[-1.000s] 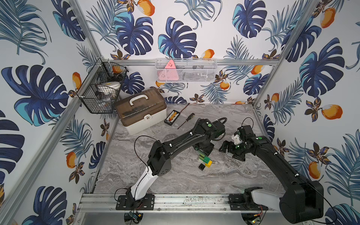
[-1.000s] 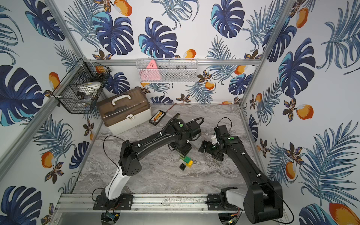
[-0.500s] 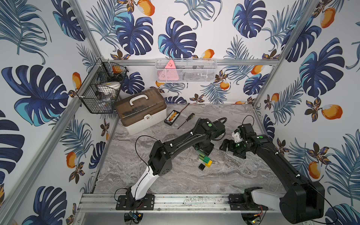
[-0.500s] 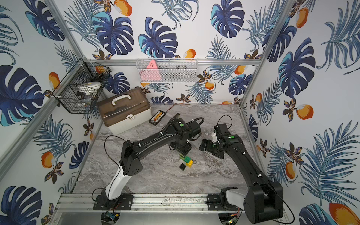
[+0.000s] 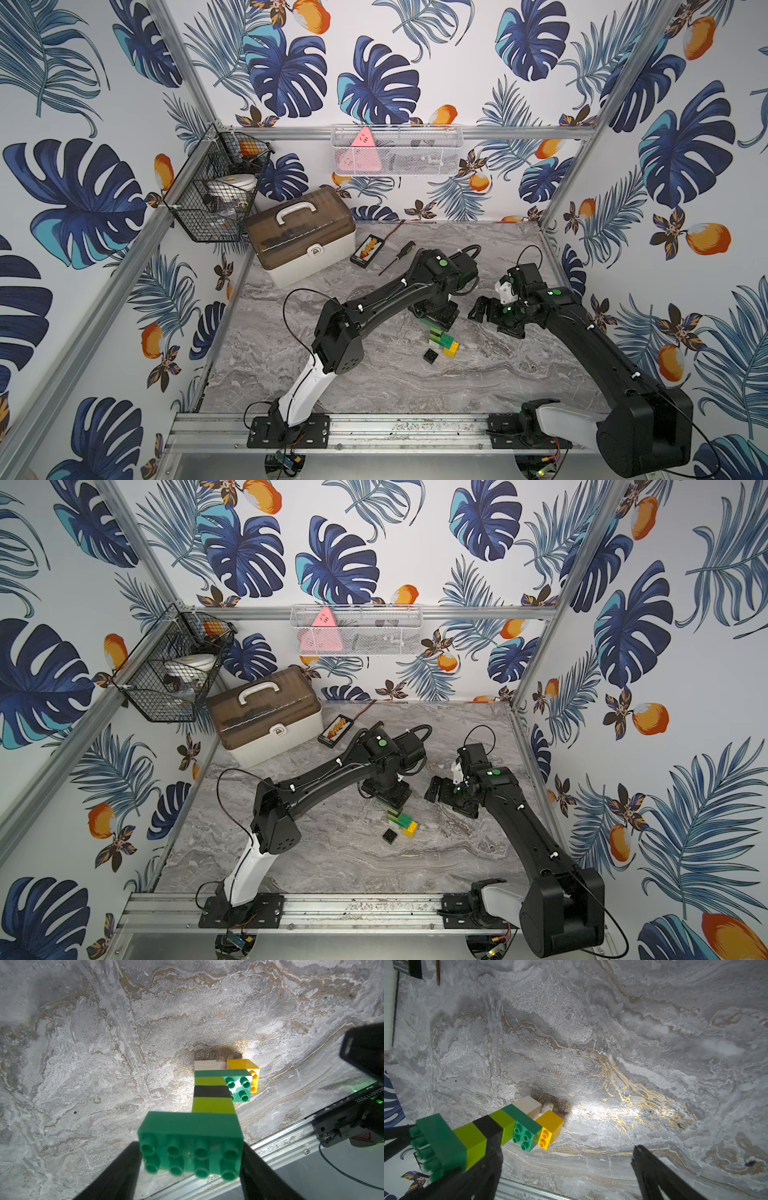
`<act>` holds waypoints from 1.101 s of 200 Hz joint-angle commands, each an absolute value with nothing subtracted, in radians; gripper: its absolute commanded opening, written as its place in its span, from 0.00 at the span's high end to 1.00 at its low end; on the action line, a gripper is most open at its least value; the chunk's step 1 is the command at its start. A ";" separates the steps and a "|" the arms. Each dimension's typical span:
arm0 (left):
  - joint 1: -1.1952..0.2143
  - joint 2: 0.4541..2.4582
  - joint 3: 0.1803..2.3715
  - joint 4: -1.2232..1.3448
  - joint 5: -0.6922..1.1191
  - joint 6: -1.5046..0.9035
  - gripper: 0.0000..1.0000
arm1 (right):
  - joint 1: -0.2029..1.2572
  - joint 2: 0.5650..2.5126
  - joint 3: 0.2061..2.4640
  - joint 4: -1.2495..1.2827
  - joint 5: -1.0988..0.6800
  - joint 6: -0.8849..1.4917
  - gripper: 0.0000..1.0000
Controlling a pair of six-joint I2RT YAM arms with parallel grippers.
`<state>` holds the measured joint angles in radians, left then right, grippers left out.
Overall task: Assemble a giraffe with lego
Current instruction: Assemble the lego brick with the lego brick, then adjust the lego brick from the lego brick.
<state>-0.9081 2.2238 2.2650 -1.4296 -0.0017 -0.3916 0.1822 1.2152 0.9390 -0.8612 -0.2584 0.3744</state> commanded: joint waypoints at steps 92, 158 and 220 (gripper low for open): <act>-0.905 2.176 2.297 -1.445 0.001 -0.404 0.22 | 0.182 1.202 0.927 -0.867 -0.251 0.379 0.00; -0.837 2.050 2.150 -1.387 -0.013 -0.442 0.22 | 0.191 1.197 0.985 -0.858 -0.350 0.378 0.00; -0.670 1.854 1.779 -1.215 0.019 -0.488 0.22 | 0.347 1.230 1.012 -0.780 -0.409 0.456 0.05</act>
